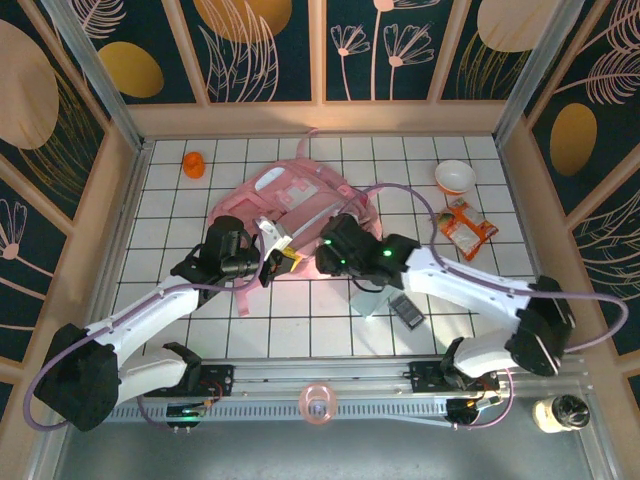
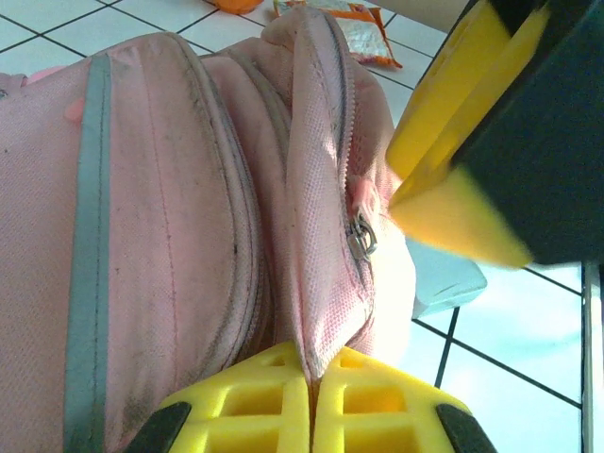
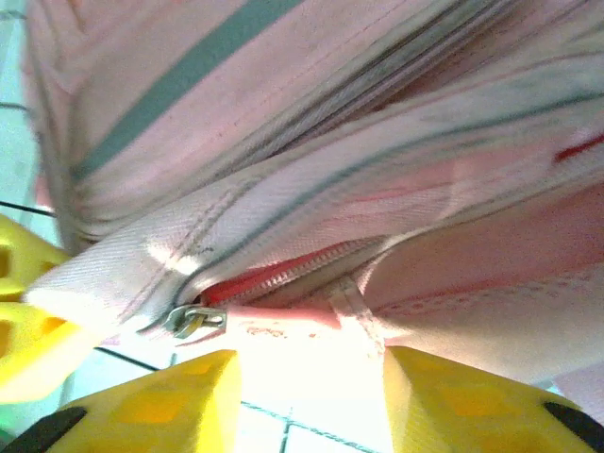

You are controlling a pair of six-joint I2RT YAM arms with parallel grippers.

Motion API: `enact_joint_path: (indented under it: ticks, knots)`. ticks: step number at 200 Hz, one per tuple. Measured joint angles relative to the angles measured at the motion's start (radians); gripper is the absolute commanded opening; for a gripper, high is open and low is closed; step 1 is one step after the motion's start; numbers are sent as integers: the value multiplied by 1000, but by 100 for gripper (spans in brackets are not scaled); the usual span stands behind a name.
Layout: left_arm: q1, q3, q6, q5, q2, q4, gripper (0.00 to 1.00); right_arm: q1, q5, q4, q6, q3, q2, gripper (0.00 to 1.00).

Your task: Pack the student bag

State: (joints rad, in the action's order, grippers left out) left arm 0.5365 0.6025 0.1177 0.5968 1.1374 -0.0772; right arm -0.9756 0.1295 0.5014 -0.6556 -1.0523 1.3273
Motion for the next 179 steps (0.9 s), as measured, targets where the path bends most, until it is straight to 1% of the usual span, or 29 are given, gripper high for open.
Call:
enact_joint_path:
  ticks: [24,40,59,74,94,119,148,156,179]
  knots:
    - [0,0,-11,9,0,-2,0,88,-155,-120,3,114,-115,49]
    - [0,0,-16,10,0,-2,0,122,-226,-167,1,167,-153,50]
    - [0,0,-21,11,0,-8,0,140,-278,-196,-1,195,-164,51]
    - [0,0,-26,17,0,-17,0,143,-300,-208,-1,198,-162,49]
    - [0,0,-39,27,0,-32,0,117,-290,-219,4,189,-146,49]
    - [0,0,-48,29,0,-40,0,56,-239,-196,30,133,-74,49]
    - [0,0,-53,32,0,-45,0,43,-197,-179,68,74,5,47]
    - [0,0,-55,31,0,-45,0,43,-187,-172,78,61,20,43]
    - [-2,0,-59,31,0,-47,0,39,-169,-154,102,29,38,27]
